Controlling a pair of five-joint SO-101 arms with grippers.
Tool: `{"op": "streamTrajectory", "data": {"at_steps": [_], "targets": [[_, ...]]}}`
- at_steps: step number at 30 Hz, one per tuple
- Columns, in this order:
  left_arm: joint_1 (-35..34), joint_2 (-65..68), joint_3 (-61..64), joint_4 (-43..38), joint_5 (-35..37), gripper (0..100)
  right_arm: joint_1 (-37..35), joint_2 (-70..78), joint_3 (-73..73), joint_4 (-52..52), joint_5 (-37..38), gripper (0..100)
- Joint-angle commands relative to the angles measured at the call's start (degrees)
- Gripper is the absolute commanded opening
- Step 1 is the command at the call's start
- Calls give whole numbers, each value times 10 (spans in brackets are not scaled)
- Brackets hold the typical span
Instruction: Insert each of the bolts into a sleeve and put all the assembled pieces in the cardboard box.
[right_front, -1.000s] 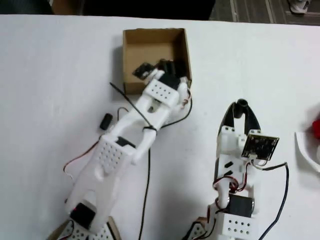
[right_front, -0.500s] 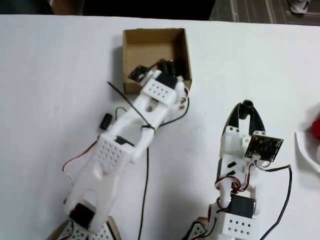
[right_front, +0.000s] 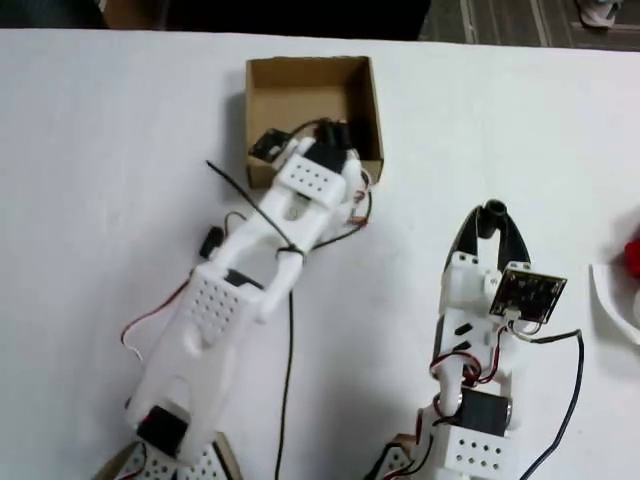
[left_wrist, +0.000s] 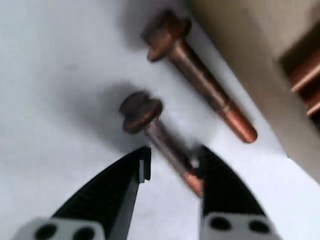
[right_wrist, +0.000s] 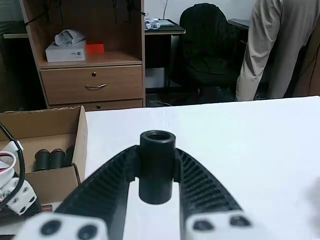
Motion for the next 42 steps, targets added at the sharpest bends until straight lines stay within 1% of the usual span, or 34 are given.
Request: {"op": "streamTrajectory", "data": {"at_steps": [1,6,10,13,17,20,23,26,28,31,32,36,39,42], "targets": [[-47,27,2,12,-31,88,4,-15,3,-4,1,21],[-44,26,1,13,-41,88,3,-15,2,-4,1,21],[-42,26,1,31,-49,88,4,-15,-8,-4,1,21],[-42,26,1,53,-101,84,3,-15,-24,-4,1,21],[-43,25,0,117,-166,81,1,-15,-29,-4,1,21],[-42,25,-11,165,-260,35,1,-15,-26,-4,1,21],[-44,25,-41,200,-394,25,-7,-14,-25,-2,0,21],[-57,25,-62,201,-558,25,-27,-14,-25,0,-1,21],[-56,25,-72,201,-650,25,-40,-14,-24,0,-2,21],[-49,25,-76,201,-736,25,-50,-14,-16,-3,-4,21],[-47,25,-76,201,-747,25,-50,-14,-11,-4,-4,21],[-46,29,-71,201,-736,27,-45,-14,-5,0,-3,21],[-47,30,-73,201,-679,29,-48,-14,-8,-3,-3,21],[-47,31,-76,201,-622,92,-49,-14,-9,-3,-3,21]]}}
